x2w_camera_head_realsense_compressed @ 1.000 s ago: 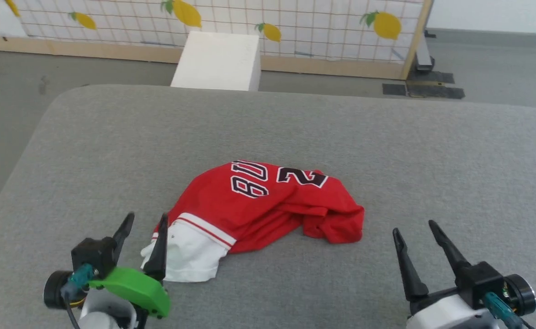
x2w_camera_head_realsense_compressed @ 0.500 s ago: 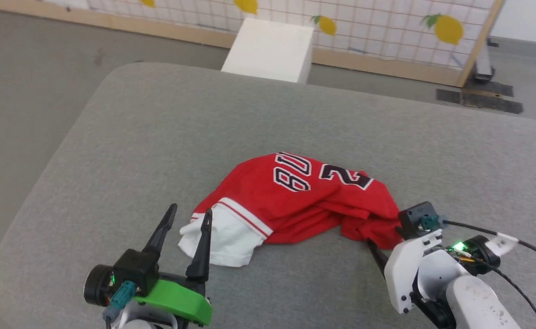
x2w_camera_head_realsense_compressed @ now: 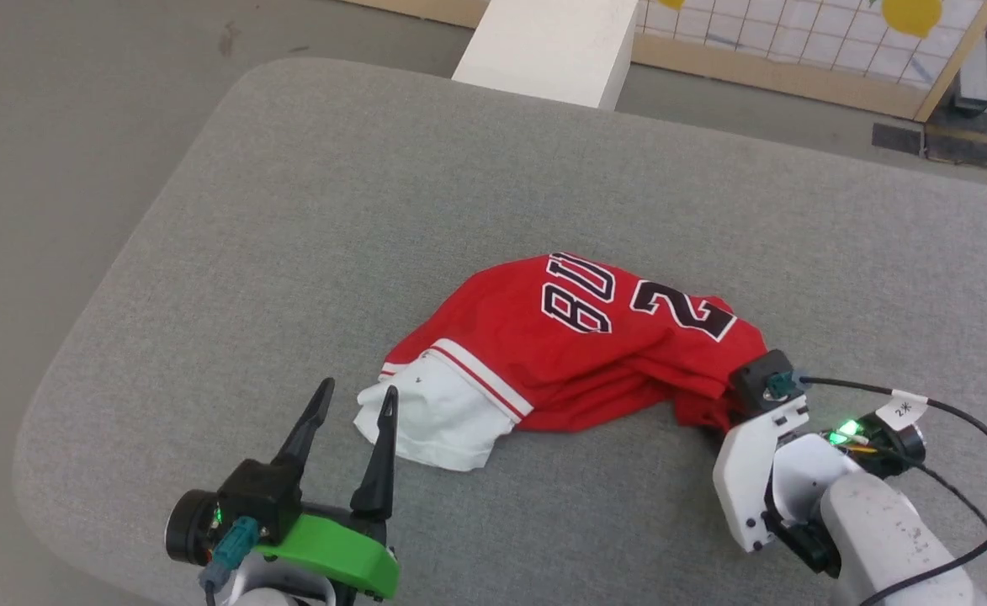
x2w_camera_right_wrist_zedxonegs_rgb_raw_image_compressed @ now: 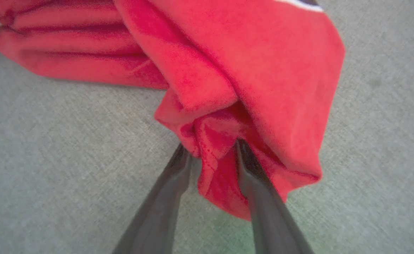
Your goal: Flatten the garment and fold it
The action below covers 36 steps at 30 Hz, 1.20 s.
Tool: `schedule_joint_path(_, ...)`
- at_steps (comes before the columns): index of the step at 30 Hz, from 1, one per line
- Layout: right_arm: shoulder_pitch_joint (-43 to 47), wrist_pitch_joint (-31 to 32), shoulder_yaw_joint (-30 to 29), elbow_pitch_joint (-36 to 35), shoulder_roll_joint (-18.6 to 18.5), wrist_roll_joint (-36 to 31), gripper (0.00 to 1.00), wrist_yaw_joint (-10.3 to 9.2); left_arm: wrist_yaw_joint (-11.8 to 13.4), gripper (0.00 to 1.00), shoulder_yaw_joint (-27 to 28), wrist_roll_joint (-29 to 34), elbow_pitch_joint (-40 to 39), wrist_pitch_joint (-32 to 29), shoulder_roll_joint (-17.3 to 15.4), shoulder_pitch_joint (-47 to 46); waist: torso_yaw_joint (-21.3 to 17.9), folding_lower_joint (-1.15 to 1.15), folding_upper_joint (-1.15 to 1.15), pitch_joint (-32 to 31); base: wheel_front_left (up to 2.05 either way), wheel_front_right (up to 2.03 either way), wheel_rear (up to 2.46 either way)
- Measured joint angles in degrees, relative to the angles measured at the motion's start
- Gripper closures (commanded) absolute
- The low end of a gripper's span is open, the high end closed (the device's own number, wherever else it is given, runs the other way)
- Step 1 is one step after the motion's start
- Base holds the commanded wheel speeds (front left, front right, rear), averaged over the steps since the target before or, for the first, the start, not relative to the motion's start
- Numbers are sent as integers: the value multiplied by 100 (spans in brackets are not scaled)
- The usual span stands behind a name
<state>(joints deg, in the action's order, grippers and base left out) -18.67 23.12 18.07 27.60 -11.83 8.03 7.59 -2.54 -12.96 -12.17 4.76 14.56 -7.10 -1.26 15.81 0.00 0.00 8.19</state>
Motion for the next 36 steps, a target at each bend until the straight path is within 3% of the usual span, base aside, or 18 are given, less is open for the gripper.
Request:
schedule_joint_path(7,-112,-353,207,57,-369,-11,100,3,-102,0,193,59,83,0,79,-5,-227,0,0,-16,0,0,0)
schedule_joint_path(14,30,-437,458,-466,-1884,211,100,2,-194,0,326,77,125,0,182,-2,-471,0,0,-210,0,0,0)
schedule_joint_path(20,53,-475,96,-354,-3363,377,100,2,-250,0,322,127,103,0,258,-7,-593,0,0,-219,0,0,0)
schedule_joint_path(23,4,-739,-177,62,-3756,367,100,2,-274,0,305,177,93,0,311,-29,-580,0,0,-130,0,0,0)
schedule_joint_path(26,-163,-945,-456,575,-3771,294,100,1,-303,0,287,226,119,0,327,-69,-551,0,0,-31,0,0,0)
schedule_joint_path(27,-221,-993,-531,748,-3689,280,57,1,-304,0,282,236,141,0,332,-88,-541,0,0,-3,0,0,0)
schedule_joint_path(28,-258,-1034,-581,856,-3596,263,0,1,-312,0,280,238,157,0,333,-104,-533,0,0,14,0,0,0)
schedule_joint_path(36,-450,-1659,-833,1026,-2377,258,0,1,-355,0,303,260,250,0,348,-110,-624,0,0,-114,0,0,0)
